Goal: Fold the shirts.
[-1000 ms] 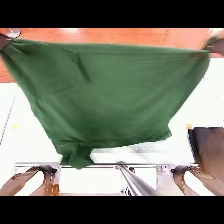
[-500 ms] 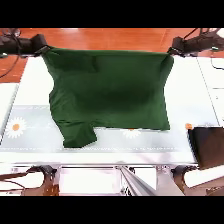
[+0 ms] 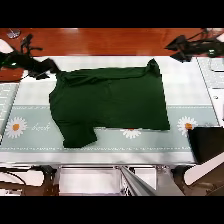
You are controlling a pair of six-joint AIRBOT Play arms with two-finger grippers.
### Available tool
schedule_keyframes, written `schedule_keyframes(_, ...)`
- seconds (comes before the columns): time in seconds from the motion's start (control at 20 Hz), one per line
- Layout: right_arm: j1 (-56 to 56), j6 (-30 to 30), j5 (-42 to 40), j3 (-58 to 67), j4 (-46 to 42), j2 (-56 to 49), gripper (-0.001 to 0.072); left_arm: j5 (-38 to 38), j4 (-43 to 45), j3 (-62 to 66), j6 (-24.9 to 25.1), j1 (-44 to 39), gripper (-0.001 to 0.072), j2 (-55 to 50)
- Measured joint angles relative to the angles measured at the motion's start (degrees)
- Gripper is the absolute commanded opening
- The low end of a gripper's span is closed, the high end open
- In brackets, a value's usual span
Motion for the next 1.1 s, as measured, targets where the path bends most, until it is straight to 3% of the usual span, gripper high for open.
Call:
schedule_keyframes(0.15,-6.08,-2.38,14.21,-1.18,-9.49,4.59,0.0618,-10.78,2.34,-3.96,-0.33,4.79,0.0705,2.89)
schedule_keyframes(0.3,-11.47,-2.38,17.81,-10.58,-17.51,12.7,0.0618,-12.5,2.86,-14.71,-1.09,8.52,0.0703,9.99)
schedule_keyframes(0.45,-15.13,-3.06,11.26,-29.2,-20.11,24.26,0.0619,-9.25,1.38,-29.62,-1.51,14.16,0.0703,17.86)
schedule_keyframes(0.7,-17.05,-5.14,-1.75,-60.5,-17.68,40.72,0.0619,0.7,-14.23,-49.4,5.29,22.14,0.0703,24.96)
schedule_keyframes(0.85,-17.35,-7.26,-4.02,-70.51,-14.29,46.29,0.0619,5.66,-20.28,-54.53,9.68,23.87,0.0703,26.18)
schedule_keyframes(1.1,-17.53,-8.68,-4.85,-76.3,-12.59,51.71,0.0619,9.79,-23.5,-57.07,13.66,24.7,0.0702,24.55)
